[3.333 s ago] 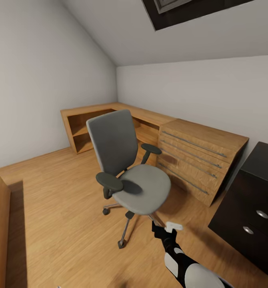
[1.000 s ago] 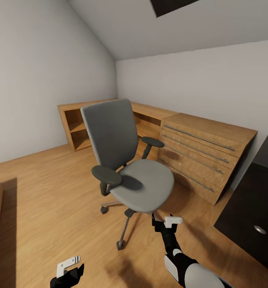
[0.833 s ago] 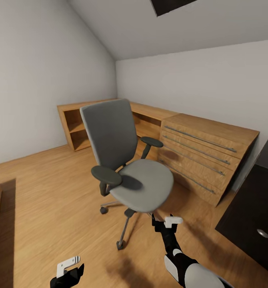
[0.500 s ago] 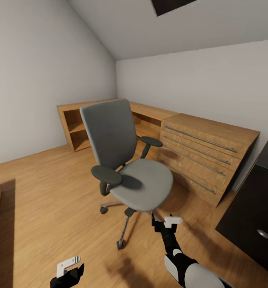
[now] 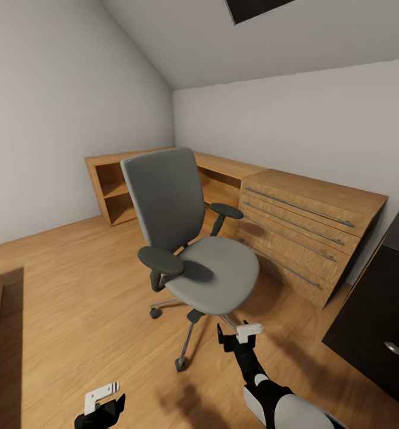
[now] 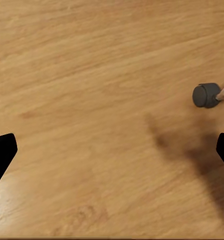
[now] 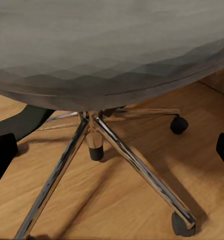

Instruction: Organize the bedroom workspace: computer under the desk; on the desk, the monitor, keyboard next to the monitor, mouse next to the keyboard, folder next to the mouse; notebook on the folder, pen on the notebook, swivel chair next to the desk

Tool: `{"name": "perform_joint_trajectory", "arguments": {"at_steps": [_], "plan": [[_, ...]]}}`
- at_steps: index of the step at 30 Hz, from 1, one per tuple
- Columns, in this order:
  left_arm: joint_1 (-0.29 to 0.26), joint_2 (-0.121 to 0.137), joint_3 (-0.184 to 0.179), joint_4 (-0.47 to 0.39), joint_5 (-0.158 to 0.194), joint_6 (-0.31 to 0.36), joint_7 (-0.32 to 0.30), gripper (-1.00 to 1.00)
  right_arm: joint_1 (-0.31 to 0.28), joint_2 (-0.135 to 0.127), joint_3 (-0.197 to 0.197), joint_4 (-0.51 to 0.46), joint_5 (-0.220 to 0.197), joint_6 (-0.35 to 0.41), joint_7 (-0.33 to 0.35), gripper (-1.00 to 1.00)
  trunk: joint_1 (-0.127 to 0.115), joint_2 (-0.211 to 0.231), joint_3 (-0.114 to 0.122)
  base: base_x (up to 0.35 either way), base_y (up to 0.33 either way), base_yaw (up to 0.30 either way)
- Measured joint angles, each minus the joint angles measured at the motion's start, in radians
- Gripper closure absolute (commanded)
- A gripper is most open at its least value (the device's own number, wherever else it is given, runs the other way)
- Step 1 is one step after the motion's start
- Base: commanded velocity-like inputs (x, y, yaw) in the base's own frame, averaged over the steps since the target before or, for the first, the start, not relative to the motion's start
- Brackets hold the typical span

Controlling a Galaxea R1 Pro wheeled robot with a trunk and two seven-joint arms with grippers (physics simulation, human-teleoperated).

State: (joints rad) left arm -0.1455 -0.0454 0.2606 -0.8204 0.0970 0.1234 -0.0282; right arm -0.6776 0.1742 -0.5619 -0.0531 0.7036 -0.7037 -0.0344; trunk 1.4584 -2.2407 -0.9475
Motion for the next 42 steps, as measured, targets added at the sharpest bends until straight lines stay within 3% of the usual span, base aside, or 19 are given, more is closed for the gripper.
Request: {"name": "perform_joint_trajectory", "arguments": {"at_steps": [20, 42], "plan": [[0.0, -0.001, 0.0, 0.022, -0.001, -0.001, -0.001, -1.0, 0.0, 0.0, -0.003, 0.001, -0.005, -0.003, 0.012, -1.0, 0.0, 0.0, 0.0, 0.001, 0.034, 0.0], [0.0, 0.0, 0.0, 0.023, -0.002, -0.003, -0.001, -1.0, 0.0, 0.0, -0.004, -0.002, -0.008, -0.006, 0.008, -1.0, 0.0, 0.0, 0.0, 0.091, 0.0, 0.0]]}}
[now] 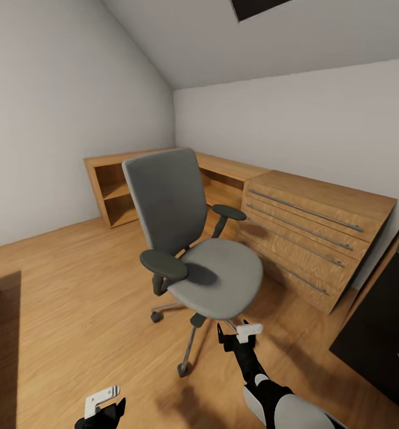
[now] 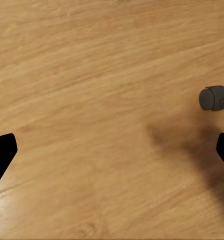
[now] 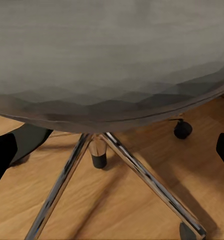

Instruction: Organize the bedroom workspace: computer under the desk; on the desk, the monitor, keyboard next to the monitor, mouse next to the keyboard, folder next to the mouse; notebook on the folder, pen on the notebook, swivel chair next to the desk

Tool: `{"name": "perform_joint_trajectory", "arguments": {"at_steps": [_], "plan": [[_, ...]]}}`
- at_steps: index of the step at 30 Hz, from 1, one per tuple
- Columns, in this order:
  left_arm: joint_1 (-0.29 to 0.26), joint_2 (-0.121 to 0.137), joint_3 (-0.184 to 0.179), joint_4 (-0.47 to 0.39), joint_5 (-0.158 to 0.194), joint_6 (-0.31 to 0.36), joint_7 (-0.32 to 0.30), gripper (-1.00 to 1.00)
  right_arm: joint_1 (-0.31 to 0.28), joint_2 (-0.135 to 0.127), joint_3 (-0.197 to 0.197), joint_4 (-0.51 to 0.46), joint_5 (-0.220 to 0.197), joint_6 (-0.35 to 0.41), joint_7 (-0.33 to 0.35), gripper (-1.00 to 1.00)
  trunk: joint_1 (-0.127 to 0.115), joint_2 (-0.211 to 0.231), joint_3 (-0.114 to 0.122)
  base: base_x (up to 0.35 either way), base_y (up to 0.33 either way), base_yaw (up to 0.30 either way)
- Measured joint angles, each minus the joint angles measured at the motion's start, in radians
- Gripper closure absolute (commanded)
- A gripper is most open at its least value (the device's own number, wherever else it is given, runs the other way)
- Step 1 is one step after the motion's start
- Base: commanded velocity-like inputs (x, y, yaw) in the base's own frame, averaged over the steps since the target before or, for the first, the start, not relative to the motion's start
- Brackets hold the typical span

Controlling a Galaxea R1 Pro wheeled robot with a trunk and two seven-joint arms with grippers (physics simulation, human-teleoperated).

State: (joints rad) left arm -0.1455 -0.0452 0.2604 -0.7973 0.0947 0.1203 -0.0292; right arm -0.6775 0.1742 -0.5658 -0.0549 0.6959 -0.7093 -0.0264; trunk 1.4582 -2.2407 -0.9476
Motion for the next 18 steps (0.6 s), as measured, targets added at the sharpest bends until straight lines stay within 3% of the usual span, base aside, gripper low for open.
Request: {"name": "perform_joint_trajectory", "arguments": {"at_steps": [18], "plan": [[0.0, -0.001, 0.0, 0.0, 0.0, 0.0, 0.0, -1.0, 0.0, 0.0, 0.0, -0.001, 0.0, 0.0, 0.0, -1.0, 0.0, 0.0, 0.0, 0.111, 0.0, 0.0]]}}
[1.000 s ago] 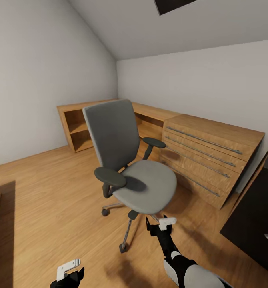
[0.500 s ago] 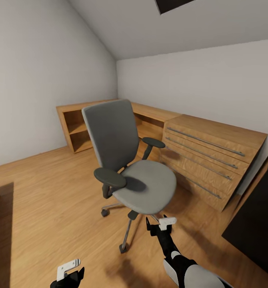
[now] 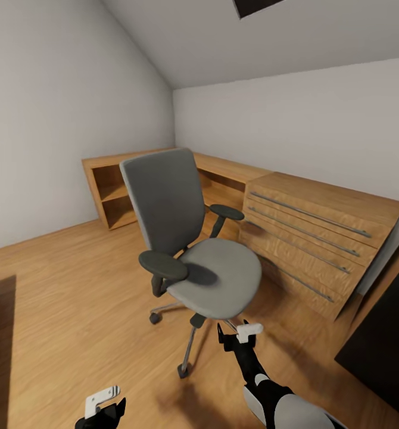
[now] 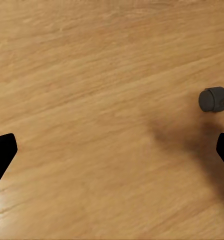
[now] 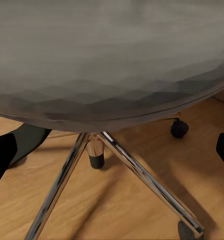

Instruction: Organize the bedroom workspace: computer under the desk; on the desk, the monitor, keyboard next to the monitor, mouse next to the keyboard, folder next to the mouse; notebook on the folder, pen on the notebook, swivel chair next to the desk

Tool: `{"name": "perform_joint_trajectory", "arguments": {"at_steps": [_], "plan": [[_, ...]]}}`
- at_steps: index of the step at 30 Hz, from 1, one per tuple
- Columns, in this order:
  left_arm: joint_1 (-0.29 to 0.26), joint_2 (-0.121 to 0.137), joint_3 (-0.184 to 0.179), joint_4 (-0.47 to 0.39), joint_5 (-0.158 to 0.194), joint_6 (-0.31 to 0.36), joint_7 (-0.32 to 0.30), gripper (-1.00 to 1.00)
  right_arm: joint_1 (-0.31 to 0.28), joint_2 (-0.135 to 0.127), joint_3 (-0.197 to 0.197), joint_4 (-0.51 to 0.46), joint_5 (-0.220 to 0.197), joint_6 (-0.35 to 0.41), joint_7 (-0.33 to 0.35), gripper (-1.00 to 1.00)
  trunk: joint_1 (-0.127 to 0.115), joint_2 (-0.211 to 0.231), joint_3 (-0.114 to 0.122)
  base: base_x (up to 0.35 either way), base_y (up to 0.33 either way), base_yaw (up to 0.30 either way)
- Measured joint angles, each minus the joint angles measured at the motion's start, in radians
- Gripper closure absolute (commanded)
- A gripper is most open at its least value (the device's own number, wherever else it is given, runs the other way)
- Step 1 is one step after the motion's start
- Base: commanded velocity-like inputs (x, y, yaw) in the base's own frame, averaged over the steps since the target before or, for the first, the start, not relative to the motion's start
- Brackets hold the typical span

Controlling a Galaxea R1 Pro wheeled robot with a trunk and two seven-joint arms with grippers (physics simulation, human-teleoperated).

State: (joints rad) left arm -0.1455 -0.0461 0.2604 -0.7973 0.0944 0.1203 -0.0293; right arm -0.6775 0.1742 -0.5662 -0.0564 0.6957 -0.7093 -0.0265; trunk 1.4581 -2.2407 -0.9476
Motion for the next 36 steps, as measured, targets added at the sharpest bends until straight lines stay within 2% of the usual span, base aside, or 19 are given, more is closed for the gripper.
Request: {"name": "perform_joint_trajectory", "arguments": {"at_steps": [31, 36], "plan": [[0.0, 0.001, 0.001, 0.0, 0.001, -0.001, -0.001, -1.0, 0.001, 0.0, 0.0, -0.001, -0.003, 0.0, -0.001, -1.0, 0.0, 0.0, 0.0, 0.182, 0.0, 0.0], [0.0, 0.001, 0.001, 0.0, 0.001, 0.0, -0.001, -1.0, 0.0, 0.0, -0.001, -0.002, -0.001, 0.0, 0.0, -1.0, 0.0, 0.0, 0.0, 0.066, 0.0, 0.0]]}}
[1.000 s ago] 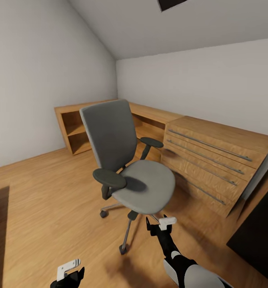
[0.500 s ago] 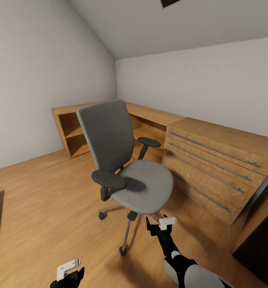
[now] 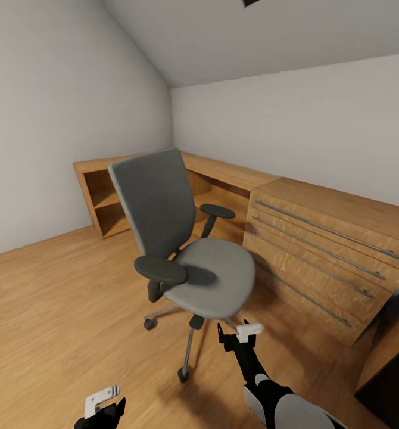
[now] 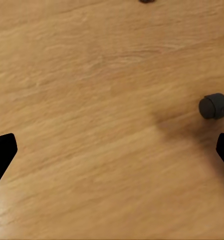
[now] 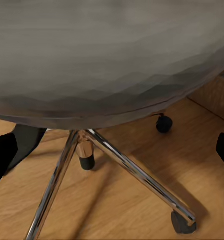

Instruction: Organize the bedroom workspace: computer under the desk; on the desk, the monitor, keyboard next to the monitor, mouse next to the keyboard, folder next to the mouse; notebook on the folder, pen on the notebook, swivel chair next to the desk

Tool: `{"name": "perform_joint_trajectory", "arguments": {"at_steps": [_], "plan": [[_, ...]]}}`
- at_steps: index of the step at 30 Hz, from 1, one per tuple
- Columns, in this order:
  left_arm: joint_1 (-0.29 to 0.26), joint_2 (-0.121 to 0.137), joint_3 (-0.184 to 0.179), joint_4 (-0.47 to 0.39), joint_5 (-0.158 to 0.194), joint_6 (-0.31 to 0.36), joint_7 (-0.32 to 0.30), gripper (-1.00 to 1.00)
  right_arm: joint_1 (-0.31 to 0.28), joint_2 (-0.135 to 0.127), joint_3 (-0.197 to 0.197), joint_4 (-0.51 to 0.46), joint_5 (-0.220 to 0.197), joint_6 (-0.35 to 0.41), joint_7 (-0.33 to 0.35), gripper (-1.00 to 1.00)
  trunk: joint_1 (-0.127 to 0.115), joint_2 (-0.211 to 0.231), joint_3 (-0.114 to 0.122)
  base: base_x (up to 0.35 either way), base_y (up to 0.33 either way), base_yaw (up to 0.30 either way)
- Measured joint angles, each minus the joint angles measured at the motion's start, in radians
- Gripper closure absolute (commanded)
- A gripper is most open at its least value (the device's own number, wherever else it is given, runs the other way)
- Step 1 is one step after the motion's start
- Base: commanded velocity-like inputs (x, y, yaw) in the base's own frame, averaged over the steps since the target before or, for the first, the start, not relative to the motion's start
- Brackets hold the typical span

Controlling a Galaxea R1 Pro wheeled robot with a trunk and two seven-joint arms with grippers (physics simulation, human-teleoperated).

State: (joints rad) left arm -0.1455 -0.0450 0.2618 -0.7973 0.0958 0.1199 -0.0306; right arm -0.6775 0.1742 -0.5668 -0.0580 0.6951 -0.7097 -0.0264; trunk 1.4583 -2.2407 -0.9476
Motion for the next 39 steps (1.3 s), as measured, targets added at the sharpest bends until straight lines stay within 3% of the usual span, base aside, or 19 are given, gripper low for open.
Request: {"name": "perform_joint_trajectory", "arguments": {"at_steps": [13, 15, 18, 23, 29, 35, 39], "plan": [[0.0, 0.003, 0.001, 0.018, 0.001, 0.0, 0.001, -1.0, 0.0, 0.0, -0.002, 0.006, 0.004, 0.014, -0.008, -1.0, 0.001, 0.0, 0.0, -0.272, 0.0, 0.0], [0.0, 0.004, 0.001, 0.037, 0.001, -0.001, 0.001, -1.0, 0.0, 0.0, -0.003, 0.01, 0.005, 0.031, -0.023, -1.0, 0.001, 0.0, 0.0, -0.257, 0.0, 0.0], [0.0, 0.005, 0.004, 0.101, 0.001, -0.005, 0.001, -1.0, 0.001, 0.0, -0.005, 0.042, 0.005, 0.126, -0.053, -1.0, 0.0, 0.0, 0.0, -0.092, 0.0, 0.0], [0.0, 0.01, 0.007, 0.217, -0.001, -0.097, 0.005, -1.0, 0.01, -0.016, -0.005, 0.07, 0.004, 0.222, -0.066, -1.0, 0.0, 0.0, 0.0, -0.024, 0.0, 0.0], [0.0, 0.022, 0.008, 0.344, -0.001, -0.226, 0.006, -1.0, 0.108, -0.057, -0.004, 0.074, 0.003, 0.239, -0.067, -1.0, -0.019, 0.035, 0.015, -0.003, 0.0, 0.0], [0.0, 0.023, 0.009, 0.412, -0.002, -0.257, 0.006, -1.0, 0.155, -0.06, -0.003, 0.076, 0.004, 0.24, -0.066, -1.0, -0.042, 0.077, 0.034, 0.0, 0.0, 0.0], [0.0, 0.023, 0.008, 0.471, -0.004, -0.339, 0.005, -1.0, 0.17, -0.058, -0.002, 0.077, 0.003, 0.24, -0.065, -1.0, -0.057, 0.105, 0.047, 0.0, 0.0, 0.0]]}}
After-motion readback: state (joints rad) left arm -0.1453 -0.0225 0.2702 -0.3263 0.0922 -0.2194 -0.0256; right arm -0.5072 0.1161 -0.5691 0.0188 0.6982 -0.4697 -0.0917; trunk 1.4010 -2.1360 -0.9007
